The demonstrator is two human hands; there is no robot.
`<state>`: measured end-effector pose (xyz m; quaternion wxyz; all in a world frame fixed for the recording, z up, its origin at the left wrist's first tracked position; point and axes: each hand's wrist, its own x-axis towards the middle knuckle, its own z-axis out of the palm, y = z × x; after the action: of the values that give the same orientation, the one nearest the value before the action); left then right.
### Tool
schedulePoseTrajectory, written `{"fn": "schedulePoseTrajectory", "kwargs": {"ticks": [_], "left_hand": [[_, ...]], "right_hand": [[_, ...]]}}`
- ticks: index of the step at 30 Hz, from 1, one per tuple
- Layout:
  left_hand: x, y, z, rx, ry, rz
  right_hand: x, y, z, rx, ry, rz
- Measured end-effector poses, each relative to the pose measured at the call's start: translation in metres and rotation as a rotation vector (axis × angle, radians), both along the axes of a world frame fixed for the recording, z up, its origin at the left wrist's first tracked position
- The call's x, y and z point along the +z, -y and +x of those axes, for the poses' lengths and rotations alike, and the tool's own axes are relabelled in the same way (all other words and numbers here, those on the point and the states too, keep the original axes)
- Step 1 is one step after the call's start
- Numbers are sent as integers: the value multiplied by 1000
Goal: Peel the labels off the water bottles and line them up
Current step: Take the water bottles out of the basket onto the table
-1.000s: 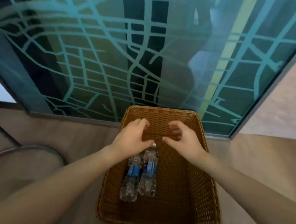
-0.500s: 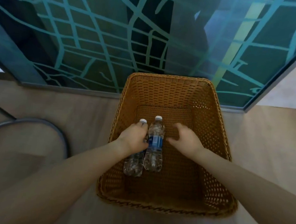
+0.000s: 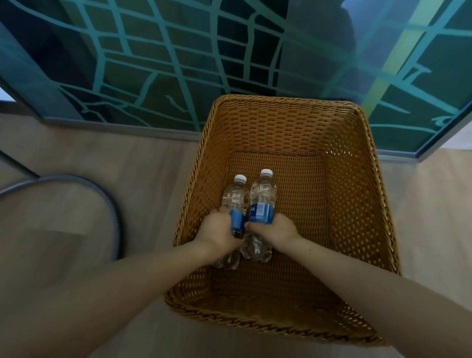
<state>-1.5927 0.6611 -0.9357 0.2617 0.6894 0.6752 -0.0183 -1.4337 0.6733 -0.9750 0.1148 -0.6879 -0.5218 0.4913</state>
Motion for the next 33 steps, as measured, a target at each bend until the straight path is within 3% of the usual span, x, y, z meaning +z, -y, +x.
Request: {"fn": "schedulePoseTrajectory", "kwargs": {"ticks": [10, 13, 19, 28, 33], "left_hand": [[-8, 7, 14, 101, 243, -103], [-13, 2, 24, 206, 226, -202], [-15, -1, 31, 135, 205, -286], [-3, -1, 24, 293, 350, -343], [60, 5, 34, 382, 557, -281]], "right_hand": [[5, 0, 29, -106, 151, -11], [6, 5, 40, -165, 216, -49], [11, 9, 38, -198, 282, -49], [26, 17, 46, -346, 113, 31], [93, 32, 56, -395, -1, 208]]}}
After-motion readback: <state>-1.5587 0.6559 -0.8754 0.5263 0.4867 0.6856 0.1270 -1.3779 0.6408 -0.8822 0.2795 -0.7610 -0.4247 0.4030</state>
